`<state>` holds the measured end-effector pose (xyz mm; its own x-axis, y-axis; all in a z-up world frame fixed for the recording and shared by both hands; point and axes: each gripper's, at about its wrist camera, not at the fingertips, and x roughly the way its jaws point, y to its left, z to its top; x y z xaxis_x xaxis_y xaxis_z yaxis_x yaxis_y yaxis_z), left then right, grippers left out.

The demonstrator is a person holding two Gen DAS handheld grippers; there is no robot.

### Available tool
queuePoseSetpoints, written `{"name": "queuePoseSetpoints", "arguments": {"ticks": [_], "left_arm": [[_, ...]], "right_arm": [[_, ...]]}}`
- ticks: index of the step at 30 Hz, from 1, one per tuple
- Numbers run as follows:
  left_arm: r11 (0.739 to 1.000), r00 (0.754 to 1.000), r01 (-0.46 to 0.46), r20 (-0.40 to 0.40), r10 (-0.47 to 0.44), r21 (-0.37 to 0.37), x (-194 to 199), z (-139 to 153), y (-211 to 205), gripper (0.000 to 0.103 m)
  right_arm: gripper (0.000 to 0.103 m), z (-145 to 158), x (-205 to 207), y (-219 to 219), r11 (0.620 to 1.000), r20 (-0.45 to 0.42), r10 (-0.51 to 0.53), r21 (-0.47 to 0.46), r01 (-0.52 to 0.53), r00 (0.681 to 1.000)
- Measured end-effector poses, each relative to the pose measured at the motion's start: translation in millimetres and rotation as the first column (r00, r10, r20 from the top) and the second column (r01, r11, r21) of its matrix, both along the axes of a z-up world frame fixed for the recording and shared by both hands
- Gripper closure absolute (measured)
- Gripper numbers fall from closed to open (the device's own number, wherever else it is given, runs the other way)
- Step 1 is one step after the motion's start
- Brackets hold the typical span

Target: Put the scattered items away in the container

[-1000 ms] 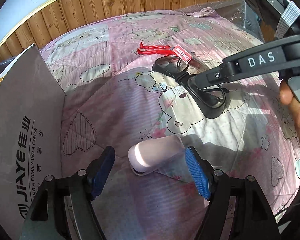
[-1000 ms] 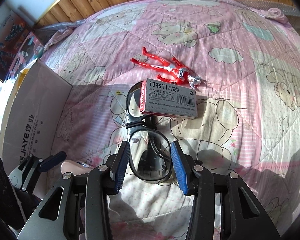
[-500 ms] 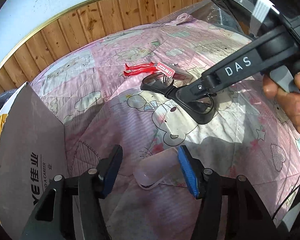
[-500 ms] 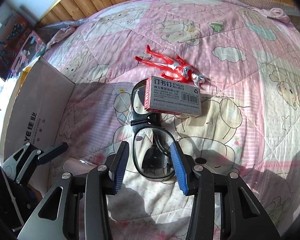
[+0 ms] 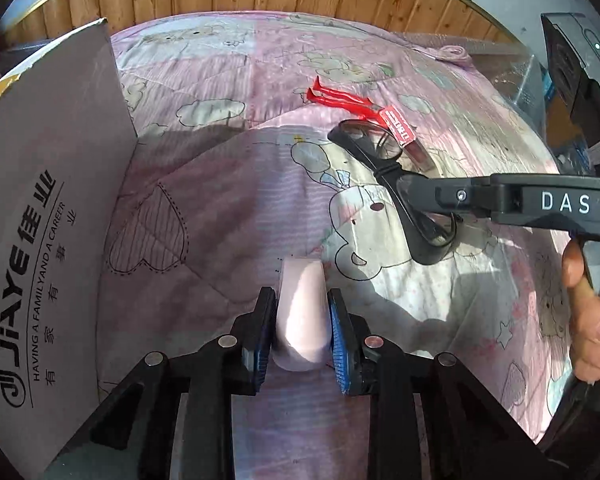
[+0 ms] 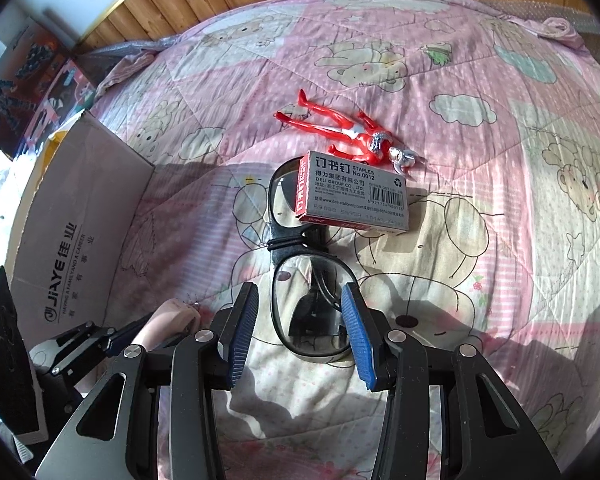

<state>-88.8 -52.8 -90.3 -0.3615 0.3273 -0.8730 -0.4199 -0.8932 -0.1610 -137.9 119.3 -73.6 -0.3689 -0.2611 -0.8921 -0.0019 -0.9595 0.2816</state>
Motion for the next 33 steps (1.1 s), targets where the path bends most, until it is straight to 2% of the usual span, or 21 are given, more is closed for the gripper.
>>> {"name": "queuePoseSetpoints", "arguments": {"ticks": [3, 8, 11, 13, 14, 16, 19, 22, 25, 26, 27, 33], "left_arm": [[1.000, 1.000, 0.005, 0.022, -0.004, -0.021, -3, -8, 1, 0.056], [0.999, 1.000, 0.019, -0.019, -0.019, -0.038, -3, -13, 5, 0.054], [0.994, 0.996, 0.048, -0.073, -0.055, -0.094, -3, -15, 16, 0.055], [0.993, 0.996, 0.044, -0.078, -0.052, -0.106, -5, -15, 19, 0.055], [0.993, 0.995, 0.045, -0.080, -0.054, -0.109, -5, -15, 19, 0.055], [0.993, 0.994, 0.052, -0.088, -0.062, -0.109, -4, -15, 19, 0.056], [0.994, 0.994, 0.056, -0.087, -0.064, -0.097, -2, -12, 14, 0.061], [0.996, 0.995, 0.052, -0.078, -0.057, -0.071, -1, -13, 10, 0.062], [0.996, 0.994, 0.061, -0.084, -0.067, -0.070, 2, -13, 9, 0.062], [0.995, 0.994, 0.066, -0.084, -0.072, -0.069, 2, -12, 8, 0.067], [0.996, 0.994, 0.070, -0.082, -0.075, -0.062, 4, -11, 7, 0.076], [0.998, 0.997, 0.055, -0.046, -0.056, -0.019, 10, -3, -7, 0.077]], "right_arm": [[0.056, 0, -1, 3, 1.000, -0.013, -0.007, -0.031, 0.007, 1.000], [0.046, -7, -11, 8, 0.997, -0.039, -0.058, -0.055, 0.056, 0.998], [0.045, -13, -15, 9, 0.997, -0.057, -0.072, -0.020, 0.071, 0.996], [0.044, -28, -18, 10, 0.997, -0.019, -0.074, -0.040, 0.073, 0.997], [0.044, -29, -18, 8, 0.997, -0.042, -0.075, -0.025, 0.074, 0.996], [0.044, -28, -19, 1, 0.998, -0.050, -0.054, 0.019, 0.055, 0.997], [0.044, -28, -22, 2, 0.998, -0.046, -0.059, -0.025, 0.058, 0.997], [0.043, -29, -27, 0, 0.998, -0.064, -0.055, -0.009, 0.055, 0.996], [0.053, -28, -29, -5, 0.999, -0.061, -0.034, 0.027, 0.036, 0.998], [0.060, -27, -29, -5, 0.999, -0.057, -0.034, 0.019, 0.035, 0.998], [0.062, -26, -28, -4, 0.999, -0.050, -0.038, 0.011, 0.038, 0.998], [0.065, -15, -23, -5, 0.999, -0.047, -0.038, -0.034, 0.037, 0.998]]}}
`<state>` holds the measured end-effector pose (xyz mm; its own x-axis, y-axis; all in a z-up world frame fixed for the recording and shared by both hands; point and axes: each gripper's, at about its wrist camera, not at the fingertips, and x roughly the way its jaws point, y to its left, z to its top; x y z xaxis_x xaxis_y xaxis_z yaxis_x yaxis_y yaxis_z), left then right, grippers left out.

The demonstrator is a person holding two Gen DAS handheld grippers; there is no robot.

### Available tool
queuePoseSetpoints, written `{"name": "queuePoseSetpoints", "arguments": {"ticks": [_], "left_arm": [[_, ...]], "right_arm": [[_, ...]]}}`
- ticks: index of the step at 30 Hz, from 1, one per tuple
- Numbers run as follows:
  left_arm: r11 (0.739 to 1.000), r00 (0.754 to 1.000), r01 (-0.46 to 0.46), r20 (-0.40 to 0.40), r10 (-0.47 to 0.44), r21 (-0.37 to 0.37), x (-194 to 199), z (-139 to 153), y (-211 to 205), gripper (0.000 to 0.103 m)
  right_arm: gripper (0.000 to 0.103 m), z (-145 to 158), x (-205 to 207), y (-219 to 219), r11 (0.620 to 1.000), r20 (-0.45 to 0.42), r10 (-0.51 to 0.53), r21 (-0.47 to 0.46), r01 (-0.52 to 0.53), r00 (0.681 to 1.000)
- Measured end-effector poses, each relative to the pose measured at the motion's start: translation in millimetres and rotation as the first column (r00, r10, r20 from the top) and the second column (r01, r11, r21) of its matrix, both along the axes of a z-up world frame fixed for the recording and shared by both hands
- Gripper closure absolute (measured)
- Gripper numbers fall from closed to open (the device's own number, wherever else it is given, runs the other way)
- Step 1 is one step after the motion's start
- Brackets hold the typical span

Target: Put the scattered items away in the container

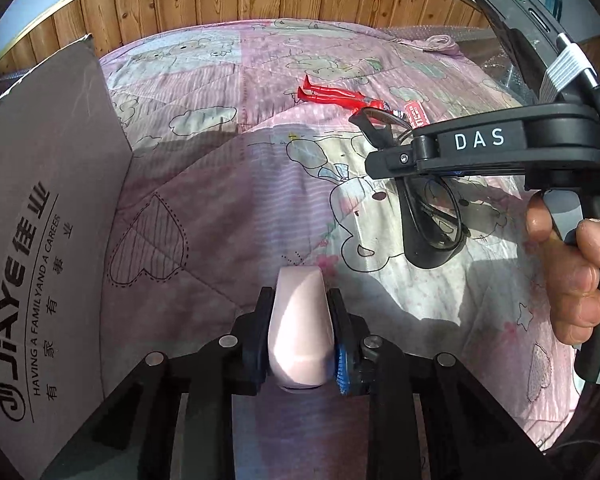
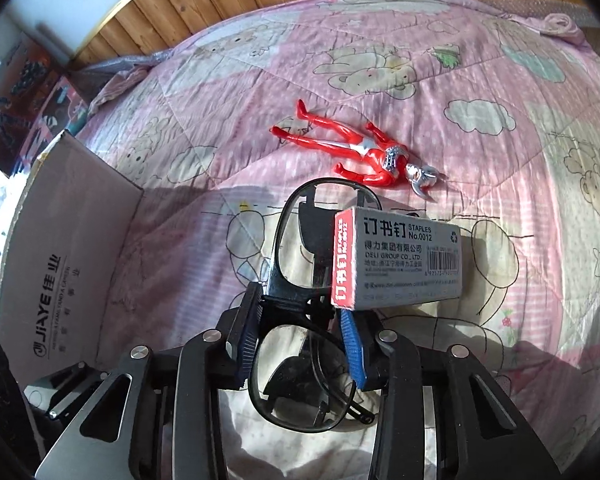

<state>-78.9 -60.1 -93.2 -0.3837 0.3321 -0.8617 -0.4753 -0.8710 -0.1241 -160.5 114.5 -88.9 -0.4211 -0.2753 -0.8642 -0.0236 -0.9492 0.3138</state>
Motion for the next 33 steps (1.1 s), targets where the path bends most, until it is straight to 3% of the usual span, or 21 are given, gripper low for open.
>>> {"name": "queuePoseSetpoints", "arguments": {"ticks": [6, 16, 26, 33], "left_arm": [[0.998, 0.999, -0.037, 0.000, 0.038, 0.045, 6, 18, -14, 0.077], [0.996, 0.998, -0.053, -0.028, 0.055, 0.071, 13, 44, -23, 0.077], [0.997, 0.996, -0.060, -0.069, 0.064, 0.053, 31, 73, -27, 0.077], [0.997, 0.994, -0.073, -0.073, 0.076, 0.033, 50, 86, -36, 0.077]], "right_arm": [[0.065, 17, 5, 1, 0.998, -0.025, -0.010, -0.064, 0.009, 1.000], [0.065, 19, 18, 8, 0.976, 0.002, -0.039, -0.215, 0.038, 0.999], [0.064, 28, 47, 3, 0.979, -0.005, -0.046, -0.198, 0.044, 0.999], [0.064, 41, 70, -20, 0.995, -0.052, -0.014, -0.104, 0.009, 0.999]]}}
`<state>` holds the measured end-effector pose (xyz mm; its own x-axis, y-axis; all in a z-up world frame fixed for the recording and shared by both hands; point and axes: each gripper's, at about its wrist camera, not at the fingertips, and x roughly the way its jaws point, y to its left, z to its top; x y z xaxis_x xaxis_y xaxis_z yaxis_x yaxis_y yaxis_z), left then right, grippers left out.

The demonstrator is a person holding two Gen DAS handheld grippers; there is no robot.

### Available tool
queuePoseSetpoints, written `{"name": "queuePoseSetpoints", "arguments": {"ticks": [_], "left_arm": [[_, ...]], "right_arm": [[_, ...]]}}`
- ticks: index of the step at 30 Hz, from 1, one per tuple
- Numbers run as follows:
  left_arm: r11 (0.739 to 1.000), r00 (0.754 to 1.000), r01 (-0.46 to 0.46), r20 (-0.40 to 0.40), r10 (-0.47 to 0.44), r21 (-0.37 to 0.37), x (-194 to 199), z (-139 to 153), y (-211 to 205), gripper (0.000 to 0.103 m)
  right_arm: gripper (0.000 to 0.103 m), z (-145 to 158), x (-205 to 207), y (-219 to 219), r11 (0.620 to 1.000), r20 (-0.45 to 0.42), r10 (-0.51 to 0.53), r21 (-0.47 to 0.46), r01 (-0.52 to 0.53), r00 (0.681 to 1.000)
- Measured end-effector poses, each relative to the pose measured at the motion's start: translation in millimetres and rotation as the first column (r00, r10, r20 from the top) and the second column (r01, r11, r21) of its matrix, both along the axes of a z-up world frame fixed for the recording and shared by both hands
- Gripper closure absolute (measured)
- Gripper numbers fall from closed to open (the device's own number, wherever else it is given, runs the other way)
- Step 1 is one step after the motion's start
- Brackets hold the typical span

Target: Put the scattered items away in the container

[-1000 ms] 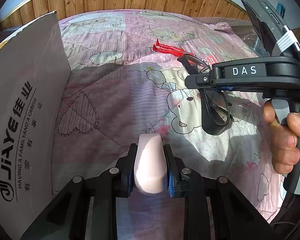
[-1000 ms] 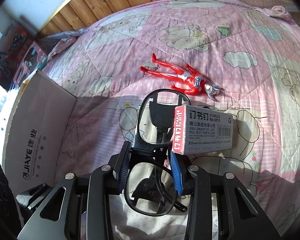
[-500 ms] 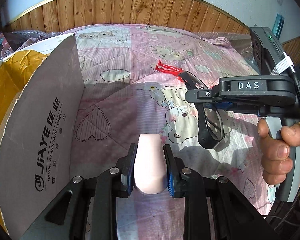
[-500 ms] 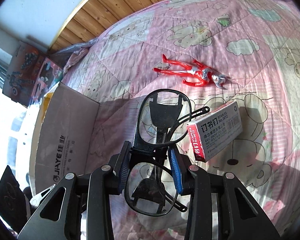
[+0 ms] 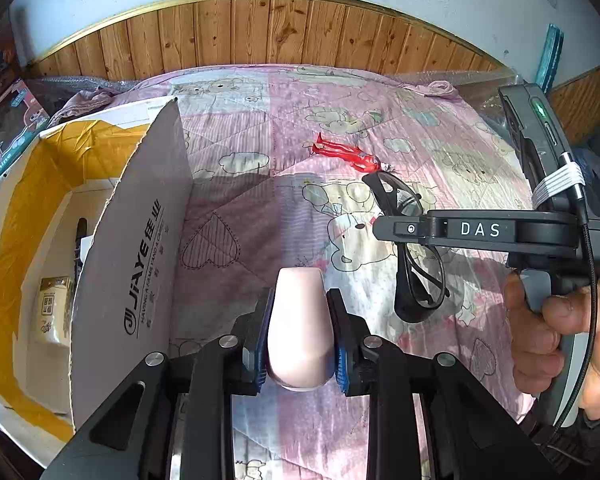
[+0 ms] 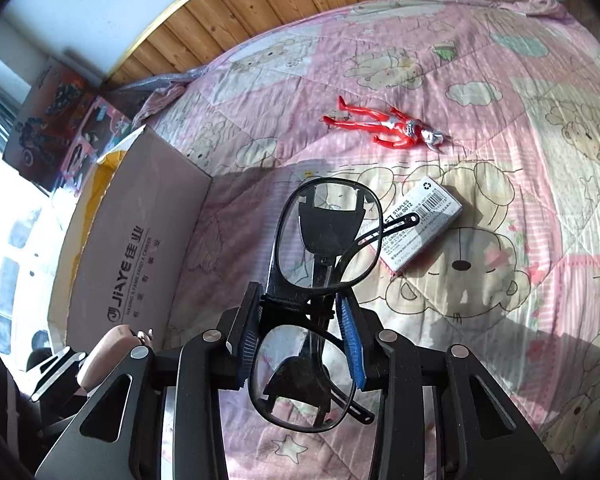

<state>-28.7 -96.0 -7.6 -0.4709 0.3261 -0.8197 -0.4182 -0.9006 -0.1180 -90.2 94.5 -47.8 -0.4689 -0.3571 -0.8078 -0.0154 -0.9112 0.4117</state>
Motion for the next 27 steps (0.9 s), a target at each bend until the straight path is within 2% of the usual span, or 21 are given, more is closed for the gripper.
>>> {"name": "queuePoseSetpoints", "arguments": {"ticks": [11, 19, 27], "left_arm": [[0.999, 1.000, -0.013, -0.003, 0.013, 0.035, 19, 12, -13, 0.077], [0.997, 1.000, -0.002, -0.022, 0.004, 0.078, 29, 24, -22, 0.077], [0.994, 1.000, 0.000, -0.022, 0.002, 0.105, 37, 29, -32, 0.077]], "right_arm": [[0.064, -8, 46, -12, 0.999, 0.022, -0.032, 0.016, 0.032, 0.999], [0.064, 8, 66, -22, 0.995, -0.017, -0.049, 0.082, 0.051, 0.999], [0.064, 19, 81, -32, 0.993, -0.028, -0.058, 0.098, 0.061, 0.998]]}}
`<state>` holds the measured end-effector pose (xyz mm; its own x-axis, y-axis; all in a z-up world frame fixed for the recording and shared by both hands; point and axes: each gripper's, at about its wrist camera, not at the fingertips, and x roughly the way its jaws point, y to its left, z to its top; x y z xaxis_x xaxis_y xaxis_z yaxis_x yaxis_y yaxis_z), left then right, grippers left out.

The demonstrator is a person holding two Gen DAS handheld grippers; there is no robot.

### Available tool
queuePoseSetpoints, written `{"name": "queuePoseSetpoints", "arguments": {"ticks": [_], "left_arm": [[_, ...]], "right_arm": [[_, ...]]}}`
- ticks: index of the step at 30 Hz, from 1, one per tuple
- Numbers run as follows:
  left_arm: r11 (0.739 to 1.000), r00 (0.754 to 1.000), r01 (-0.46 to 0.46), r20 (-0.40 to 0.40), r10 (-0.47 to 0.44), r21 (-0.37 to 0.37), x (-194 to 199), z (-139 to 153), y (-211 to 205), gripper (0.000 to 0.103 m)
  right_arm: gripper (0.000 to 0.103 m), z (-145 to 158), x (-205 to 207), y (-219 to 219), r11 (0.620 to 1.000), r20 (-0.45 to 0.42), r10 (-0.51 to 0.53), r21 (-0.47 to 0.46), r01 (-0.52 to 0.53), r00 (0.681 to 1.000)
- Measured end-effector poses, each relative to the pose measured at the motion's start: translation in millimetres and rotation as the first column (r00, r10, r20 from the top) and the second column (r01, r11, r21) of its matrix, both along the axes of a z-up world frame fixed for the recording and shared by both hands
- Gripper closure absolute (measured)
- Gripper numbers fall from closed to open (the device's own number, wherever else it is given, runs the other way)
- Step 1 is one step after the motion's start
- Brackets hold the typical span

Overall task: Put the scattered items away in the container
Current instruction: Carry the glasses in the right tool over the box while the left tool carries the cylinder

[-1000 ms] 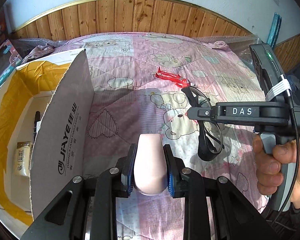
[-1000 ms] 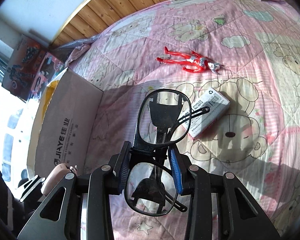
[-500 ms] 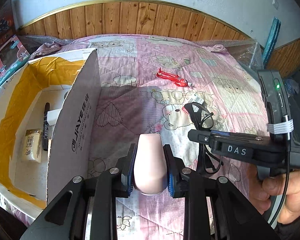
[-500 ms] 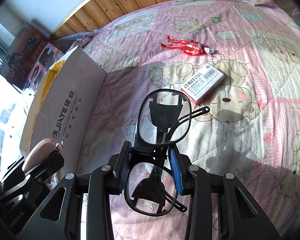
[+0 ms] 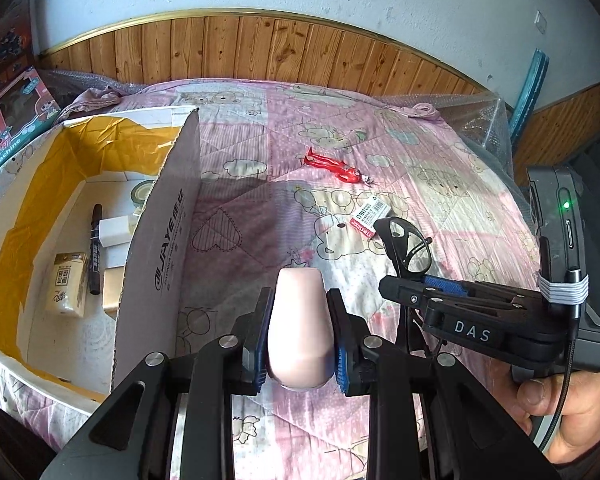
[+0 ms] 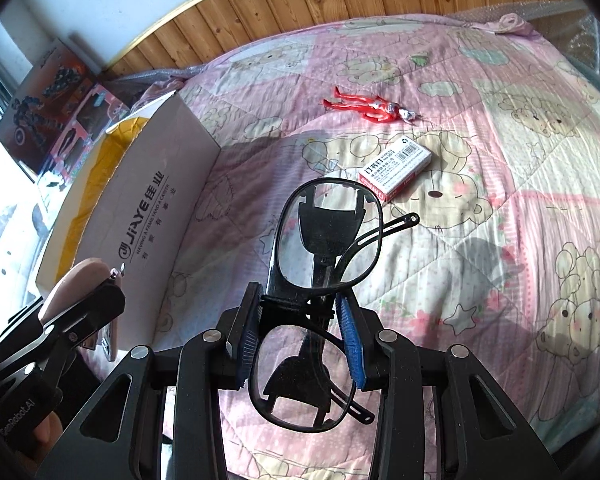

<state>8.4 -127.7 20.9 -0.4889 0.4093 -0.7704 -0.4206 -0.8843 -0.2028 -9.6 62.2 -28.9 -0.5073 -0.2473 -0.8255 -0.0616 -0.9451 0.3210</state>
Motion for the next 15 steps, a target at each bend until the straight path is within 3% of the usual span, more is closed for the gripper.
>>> {"name": "queuePoseSetpoints", "arguments": {"ticks": [15], "left_arm": [[0.996, 0.999, -0.037, -0.030, 0.040, 0.079, 3, 27, -29, 0.077]], "right_arm": [[0.064, 43, 6, -46, 0.996, -0.068, 0.075, 0.050, -0.071, 0.995]]}}
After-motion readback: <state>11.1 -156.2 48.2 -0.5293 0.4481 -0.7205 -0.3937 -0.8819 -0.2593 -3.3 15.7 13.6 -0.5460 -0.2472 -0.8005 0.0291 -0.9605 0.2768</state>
